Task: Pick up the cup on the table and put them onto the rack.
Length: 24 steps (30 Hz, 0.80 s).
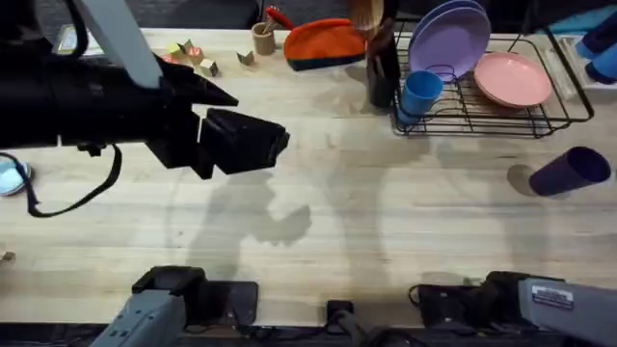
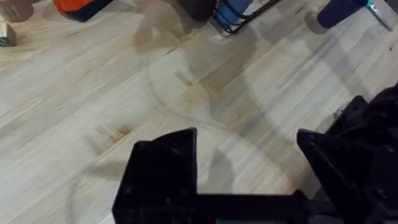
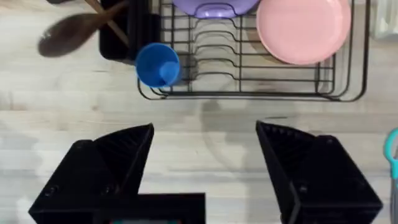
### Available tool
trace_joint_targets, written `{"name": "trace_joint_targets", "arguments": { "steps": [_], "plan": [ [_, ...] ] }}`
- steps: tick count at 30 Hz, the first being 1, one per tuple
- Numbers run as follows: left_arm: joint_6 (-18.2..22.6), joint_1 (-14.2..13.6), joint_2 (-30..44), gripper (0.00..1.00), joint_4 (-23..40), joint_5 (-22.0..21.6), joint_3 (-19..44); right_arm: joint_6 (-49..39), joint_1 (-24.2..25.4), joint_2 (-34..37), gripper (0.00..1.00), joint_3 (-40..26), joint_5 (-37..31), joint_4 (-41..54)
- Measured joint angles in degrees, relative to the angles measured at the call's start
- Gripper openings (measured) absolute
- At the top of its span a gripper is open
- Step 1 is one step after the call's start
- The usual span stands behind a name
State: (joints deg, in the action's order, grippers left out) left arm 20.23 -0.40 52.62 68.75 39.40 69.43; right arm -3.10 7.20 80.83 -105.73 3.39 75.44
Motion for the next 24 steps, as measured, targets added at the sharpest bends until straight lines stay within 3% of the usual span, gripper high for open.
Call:
{"name": "trace_joint_targets", "arguments": {
  "steps": [10, 15, 24],
  "plan": [
    [0.0, 0.0, 0.0, 0.993, 0.0, 0.0, 0.0, -1.9, 0.6, -11.6, 0.996, 13.6, -6.1, -3.1],
    [0.0, 0.0, 0.0, 0.993, 0.0, 0.0, 0.0, -3.4, 0.6, -17.6, 0.995, 18.1, -9.7, -3.4],
    [0.0, 0.0, 0.0, 0.993, 0.0, 0.0, 0.0, -3.8, 1.9, -21.7, 0.995, 22.1, -15.7, -3.6]
  ]
}}
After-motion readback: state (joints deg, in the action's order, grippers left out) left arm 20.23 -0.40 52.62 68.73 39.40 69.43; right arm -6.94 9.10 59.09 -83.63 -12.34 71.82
